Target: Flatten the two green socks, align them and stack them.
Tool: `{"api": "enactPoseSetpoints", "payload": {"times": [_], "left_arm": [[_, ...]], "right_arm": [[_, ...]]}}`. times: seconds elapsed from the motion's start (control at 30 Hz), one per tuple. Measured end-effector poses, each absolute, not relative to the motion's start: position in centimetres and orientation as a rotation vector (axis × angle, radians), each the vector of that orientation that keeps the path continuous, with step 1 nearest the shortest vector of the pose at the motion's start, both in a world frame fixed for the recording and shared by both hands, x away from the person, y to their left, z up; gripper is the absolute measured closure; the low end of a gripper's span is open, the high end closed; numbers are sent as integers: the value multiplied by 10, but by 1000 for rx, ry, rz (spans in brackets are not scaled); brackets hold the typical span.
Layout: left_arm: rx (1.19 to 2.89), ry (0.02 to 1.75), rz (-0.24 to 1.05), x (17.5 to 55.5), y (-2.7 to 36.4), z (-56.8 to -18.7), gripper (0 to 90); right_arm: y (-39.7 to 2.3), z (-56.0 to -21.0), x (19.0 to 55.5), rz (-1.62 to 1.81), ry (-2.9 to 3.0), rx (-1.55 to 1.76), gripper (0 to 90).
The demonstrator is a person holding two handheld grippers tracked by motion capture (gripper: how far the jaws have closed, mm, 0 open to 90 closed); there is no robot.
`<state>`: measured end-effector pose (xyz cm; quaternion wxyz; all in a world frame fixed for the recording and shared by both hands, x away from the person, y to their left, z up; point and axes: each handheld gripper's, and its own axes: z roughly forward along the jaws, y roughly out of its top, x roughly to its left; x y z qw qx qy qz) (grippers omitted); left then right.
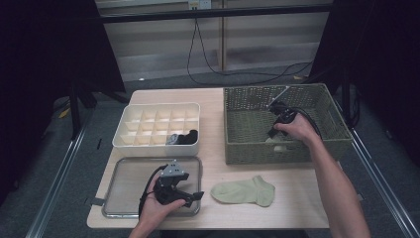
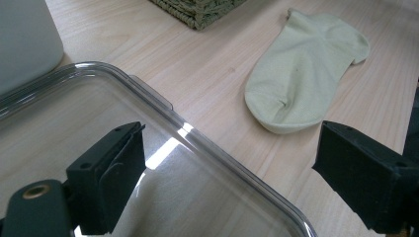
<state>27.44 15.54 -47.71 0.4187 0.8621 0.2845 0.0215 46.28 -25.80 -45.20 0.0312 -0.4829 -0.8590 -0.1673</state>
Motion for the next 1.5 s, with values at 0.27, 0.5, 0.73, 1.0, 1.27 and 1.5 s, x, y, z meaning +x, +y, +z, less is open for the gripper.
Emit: {"api": "enactPoseSetpoints", "payload": {"times": [0.27, 0.5, 0.73, 1.0, 1.27, 1.5], "left_arm": [[2167, 711, 51, 274, 154, -478, 117], [2169, 707, 50, 274, 153, -478, 117], [2168, 709, 52, 273, 154, -477, 117], [2163, 706, 51, 273, 154, -477, 118], [2164, 707, 46, 273, 152, -477, 118], [2164, 700, 37, 272, 152, -477, 128]], "right_arm": [[-267, -437, 462, -739, -2609, -1541, 896], [-273, -423, 458, -868, -2582, -1557, 896], [-273, -413, 453, -987, -2558, -1557, 896], [-272, -400, 444, -1138, -2547, -1539, 896], [-276, -393, 433, -1284, -2496, -1503, 896], [-278, -385, 425, -1375, -2461, -1482, 896]]}}
